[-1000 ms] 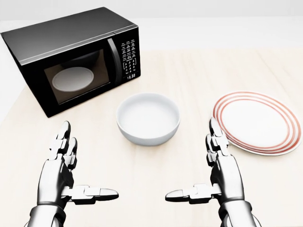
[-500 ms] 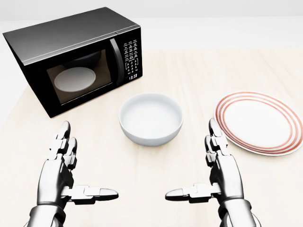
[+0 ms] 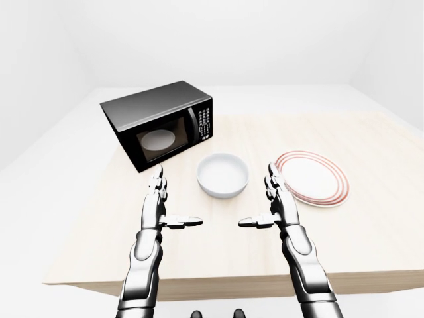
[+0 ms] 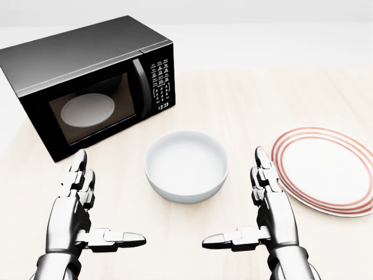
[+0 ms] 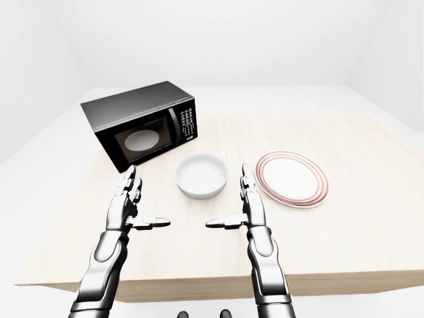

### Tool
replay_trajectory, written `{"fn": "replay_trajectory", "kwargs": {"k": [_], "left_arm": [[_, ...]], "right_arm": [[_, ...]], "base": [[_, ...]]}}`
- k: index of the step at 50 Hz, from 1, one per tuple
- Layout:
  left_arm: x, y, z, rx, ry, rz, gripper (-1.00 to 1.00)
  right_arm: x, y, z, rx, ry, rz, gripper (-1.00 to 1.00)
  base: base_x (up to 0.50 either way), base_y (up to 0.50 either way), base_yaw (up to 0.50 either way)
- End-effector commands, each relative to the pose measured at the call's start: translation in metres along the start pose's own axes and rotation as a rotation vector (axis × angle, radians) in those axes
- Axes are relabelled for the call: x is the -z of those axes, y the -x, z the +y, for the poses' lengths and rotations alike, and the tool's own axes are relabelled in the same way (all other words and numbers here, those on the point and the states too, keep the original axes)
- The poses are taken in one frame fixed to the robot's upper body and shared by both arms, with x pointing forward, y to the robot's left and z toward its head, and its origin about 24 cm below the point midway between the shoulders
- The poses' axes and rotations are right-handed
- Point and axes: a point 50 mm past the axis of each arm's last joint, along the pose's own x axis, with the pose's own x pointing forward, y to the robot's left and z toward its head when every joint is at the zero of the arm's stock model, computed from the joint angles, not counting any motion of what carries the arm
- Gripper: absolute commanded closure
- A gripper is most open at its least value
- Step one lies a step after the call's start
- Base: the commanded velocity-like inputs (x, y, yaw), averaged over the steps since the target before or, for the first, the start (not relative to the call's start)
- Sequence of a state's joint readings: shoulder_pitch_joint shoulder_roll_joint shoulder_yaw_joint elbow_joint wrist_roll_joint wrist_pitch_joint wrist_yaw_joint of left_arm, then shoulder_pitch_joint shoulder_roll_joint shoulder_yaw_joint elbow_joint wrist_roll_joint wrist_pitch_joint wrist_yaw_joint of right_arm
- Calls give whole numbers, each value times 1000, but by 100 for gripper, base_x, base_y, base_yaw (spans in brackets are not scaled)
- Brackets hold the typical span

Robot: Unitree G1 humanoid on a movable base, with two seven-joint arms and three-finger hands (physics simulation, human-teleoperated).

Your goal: Pick up the white bowl and put it on the plate.

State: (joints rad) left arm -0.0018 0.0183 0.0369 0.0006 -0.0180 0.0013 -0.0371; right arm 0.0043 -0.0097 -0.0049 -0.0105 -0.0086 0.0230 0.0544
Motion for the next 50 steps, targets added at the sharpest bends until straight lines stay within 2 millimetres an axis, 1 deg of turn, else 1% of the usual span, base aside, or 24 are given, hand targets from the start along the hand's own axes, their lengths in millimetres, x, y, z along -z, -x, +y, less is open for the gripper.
{"fn": "replay_trajectory", "kwargs": {"k": [1,20,28,34,38,42,50], "left_arm": [[0,0,0,0,0,0,-100],[0,0,0,0,0,0,-100],[0,0,0,0,0,0,-100],[0,0,0,0,0,0,-100],[0,0,0,0,0,0,-100],[0,0,0,0,0,0,-100],[0,0,0,0,0,0,-100]], "right_arm": [[0,0,1,-4,3,-2,-100],[1,0,1,2,3,-1,-100],[1,0,-1,13,50,-6,-100],[-3,-2,-4,29,83,-12,-100],[-3,-4,-7,47,133,-17,-100],[-7,-4,-10,67,234,-36,-100],[-15,-5,-13,85,349,-53,-100]], "base": [[24,0,0],[23,0,0],[1,0,0],[0,0,0],[0,0,0],[0,0,0],[0,0,0]]}}
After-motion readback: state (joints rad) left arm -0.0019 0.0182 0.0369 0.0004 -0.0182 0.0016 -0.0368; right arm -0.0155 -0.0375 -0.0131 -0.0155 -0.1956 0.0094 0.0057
